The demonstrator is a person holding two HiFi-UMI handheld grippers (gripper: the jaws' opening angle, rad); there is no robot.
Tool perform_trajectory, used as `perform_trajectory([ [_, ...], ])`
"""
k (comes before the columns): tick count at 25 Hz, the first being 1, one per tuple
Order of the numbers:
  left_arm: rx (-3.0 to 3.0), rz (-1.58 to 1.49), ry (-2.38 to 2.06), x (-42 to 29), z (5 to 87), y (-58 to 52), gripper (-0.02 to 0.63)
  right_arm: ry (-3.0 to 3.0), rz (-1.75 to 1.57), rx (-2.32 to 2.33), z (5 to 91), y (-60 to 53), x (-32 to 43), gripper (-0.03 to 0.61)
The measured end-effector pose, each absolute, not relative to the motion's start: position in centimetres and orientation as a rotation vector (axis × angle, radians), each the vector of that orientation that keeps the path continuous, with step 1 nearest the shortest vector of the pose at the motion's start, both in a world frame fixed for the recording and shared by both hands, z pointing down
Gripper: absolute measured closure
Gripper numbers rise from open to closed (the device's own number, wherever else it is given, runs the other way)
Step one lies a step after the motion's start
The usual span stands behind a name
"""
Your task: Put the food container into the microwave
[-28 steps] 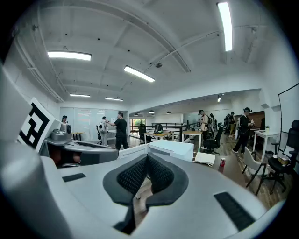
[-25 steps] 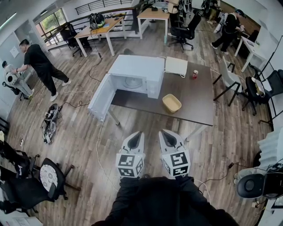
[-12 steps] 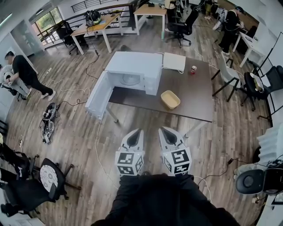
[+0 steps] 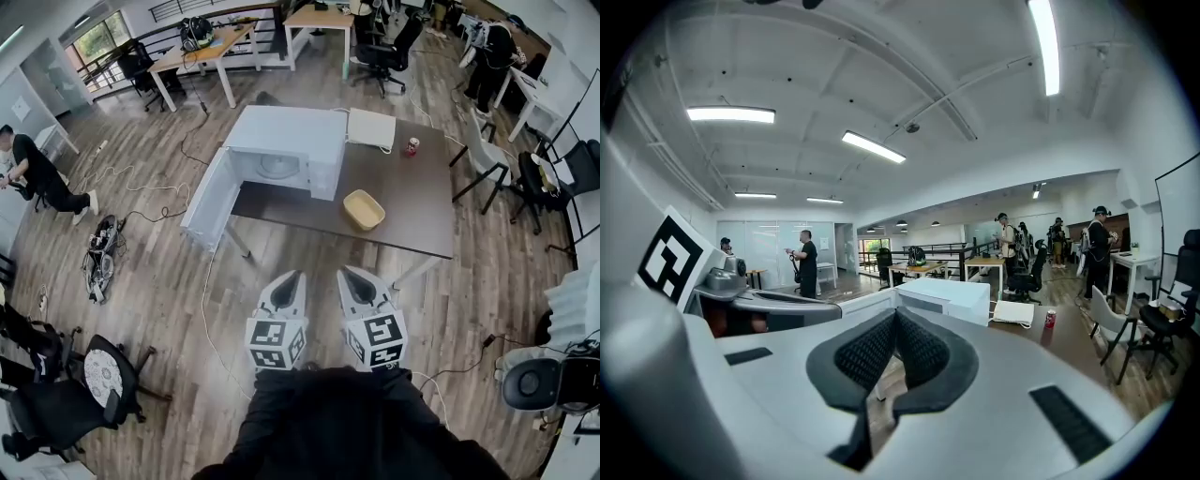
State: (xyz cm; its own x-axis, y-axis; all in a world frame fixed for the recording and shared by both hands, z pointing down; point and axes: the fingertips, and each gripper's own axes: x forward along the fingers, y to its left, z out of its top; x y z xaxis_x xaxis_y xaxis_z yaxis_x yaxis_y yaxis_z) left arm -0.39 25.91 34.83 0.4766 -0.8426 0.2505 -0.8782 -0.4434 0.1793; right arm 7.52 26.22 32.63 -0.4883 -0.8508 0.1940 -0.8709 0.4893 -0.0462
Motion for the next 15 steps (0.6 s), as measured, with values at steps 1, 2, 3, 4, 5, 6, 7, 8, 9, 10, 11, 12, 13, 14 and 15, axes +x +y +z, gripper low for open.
perform_trajectory([
  [1, 2.445, 0.178, -1.462, -0.4, 34.8, 25.9, 0.578, -2.582, 0.208, 1.504, 32.7, 26.2, 7.5, 0.555],
  [2, 2.446, 0.178, -1.461, -0.5, 34.8, 25.9, 0.578, -2.581, 0.209, 1.505, 32.7, 26.1, 7.4, 0.554],
  [3, 2.446, 0.178, -1.459, -0.6, 34.9, 25.9, 0.578, -2.581, 0.209, 1.504, 32.7, 26.1, 7.2, 0.555],
  [4, 2.447, 0.179, -1.459, -0.7, 34.9, 25.8, 0.578, -2.581, 0.208, 1.503, 32.7, 26.0, 7.0, 0.555],
  [5, 2.446, 0.18, -1.458, -0.9, 34.9, 25.8, 0.578, -2.582, 0.207, 1.5, 32.7, 25.9, 6.8, 0.555],
  [6, 2.445, 0.18, -1.457, -1.0, 34.9, 25.7, 0.578, -2.582, 0.207, 1.498, 32.8, 25.8, 6.7, 0.554],
  [7, 2.444, 0.181, -1.457, -1.1, 35.0, 25.6, 0.578, -2.582, 0.208, 1.496, 32.8, 25.8, 6.5, 0.554],
  [8, 2.442, 0.18, -1.455, -1.3, 35.0, 25.6, 0.578, -2.582, 0.209, 1.494, 32.8, 25.7, 6.3, 0.555],
  [9, 2.44, 0.179, -1.454, -1.5, 35.1, 25.6, 0.578, -2.581, 0.21, 1.493, 32.9, 25.6, 6.1, 0.554],
  [10, 2.439, 0.178, -1.452, -1.8, 35.2, 25.5, 0.578, -2.579, 0.21, 1.492, 33.0, 25.6, 5.8, 0.555],
  [11, 2.437, 0.177, -1.451, -2.1, 35.3, 25.6, 0.578, -2.577, 0.211, 1.491, 33.0, 25.6, 5.5, 0.555],
  [12, 2.436, 0.176, -1.449, -2.5, 35.4, 25.6, 0.578, -2.574, 0.212, 1.491, 33.1, 25.6, 5.1, 0.555],
  [13, 2.435, 0.175, -1.446, -2.9, 35.4, 25.7, 0.578, -2.572, 0.213, 1.49, 33.2, 25.7, 4.8, 0.555],
  [14, 2.432, 0.176, -1.443, -3.2, 35.6, 25.8, 0.578, -2.569, 0.216, 1.49, 33.3, 25.8, 4.4, 0.554],
  [15, 2.43, 0.177, -1.439, -3.5, 35.7, 25.9, 0.578, -2.565, 0.219, 1.489, 33.4, 25.9, 4.0, 0.554],
])
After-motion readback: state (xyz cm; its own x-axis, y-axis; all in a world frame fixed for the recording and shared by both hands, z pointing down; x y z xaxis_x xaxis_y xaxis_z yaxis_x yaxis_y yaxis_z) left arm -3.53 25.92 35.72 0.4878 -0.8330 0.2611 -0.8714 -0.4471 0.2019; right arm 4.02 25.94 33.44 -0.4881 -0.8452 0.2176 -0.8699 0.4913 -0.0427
